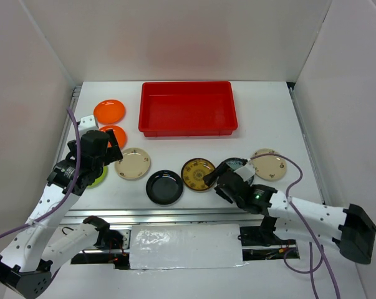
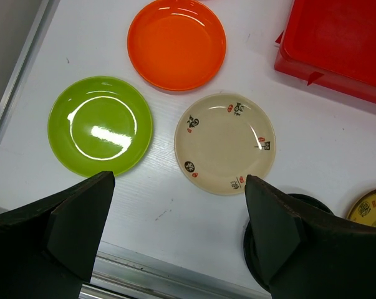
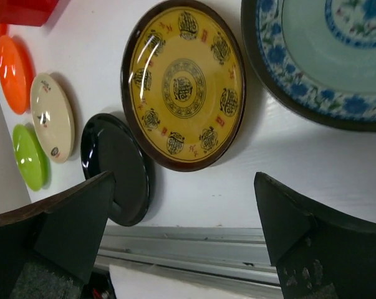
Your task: Place the plates into the plastic bin on the countertop
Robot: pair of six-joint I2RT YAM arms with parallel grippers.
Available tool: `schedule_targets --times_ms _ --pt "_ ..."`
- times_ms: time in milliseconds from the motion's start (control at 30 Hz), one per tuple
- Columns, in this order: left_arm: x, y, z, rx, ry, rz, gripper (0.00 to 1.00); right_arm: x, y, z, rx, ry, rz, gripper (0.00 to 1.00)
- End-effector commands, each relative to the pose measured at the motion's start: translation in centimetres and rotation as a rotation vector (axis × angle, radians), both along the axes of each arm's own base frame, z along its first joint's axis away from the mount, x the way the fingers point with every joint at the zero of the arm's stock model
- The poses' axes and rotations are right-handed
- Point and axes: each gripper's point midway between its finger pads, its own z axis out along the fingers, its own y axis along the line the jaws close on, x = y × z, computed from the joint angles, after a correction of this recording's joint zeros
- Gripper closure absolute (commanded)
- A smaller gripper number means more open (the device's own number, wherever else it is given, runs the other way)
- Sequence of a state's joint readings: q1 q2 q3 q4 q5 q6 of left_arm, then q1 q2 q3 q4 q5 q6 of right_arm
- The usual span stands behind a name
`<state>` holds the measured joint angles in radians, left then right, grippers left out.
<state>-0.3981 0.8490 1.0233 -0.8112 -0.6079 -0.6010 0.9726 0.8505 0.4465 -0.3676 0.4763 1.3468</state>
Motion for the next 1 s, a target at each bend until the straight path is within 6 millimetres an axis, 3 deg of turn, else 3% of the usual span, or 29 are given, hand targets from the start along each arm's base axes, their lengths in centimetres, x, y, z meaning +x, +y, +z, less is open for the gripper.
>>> schedule_targets --times_ms 0,133,367,467,767,833,967 --pt "0.5 -0.6 0.8 -0.01 -0.035 -0.035 0.01 1.6 1.6 1.1 0.163 -0.047 -0.218 0.0" --pt "0.5 -0.9 0.8 -0.018 -0.037 -0.053 0.01 1.0 1.5 -1.8 0.134 0.006 -0.328 0.0" --pt "0.4 -1.3 1.0 -0.031 -0.047 -0.08 0.01 1.6 1.4 -3.9 0.125 0.015 -0.436 0.05" --pt "0.4 -1.4 1.1 -0.036 -0.049 -0.087 0.01 1.8 1.1 -4.9 0.118 0.021 -0.46 0.12" --pt "0.3 -1.5 1.3 -0.044 -0.059 -0.097 0.01 2.6 0.3 -7.1 0.119 0.048 -0.479 0.47" --pt "0.3 -1.5 1.3 -0.046 -0.061 -0.099 0.01 2.5 0.3 -7.6 0.117 0.056 -0.474 0.5" --pt "0.3 -1.5 1.3 -0.044 -0.06 -0.096 0.01 2.4 0.5 -8.1 0.116 0.066 -0.466 0.73"
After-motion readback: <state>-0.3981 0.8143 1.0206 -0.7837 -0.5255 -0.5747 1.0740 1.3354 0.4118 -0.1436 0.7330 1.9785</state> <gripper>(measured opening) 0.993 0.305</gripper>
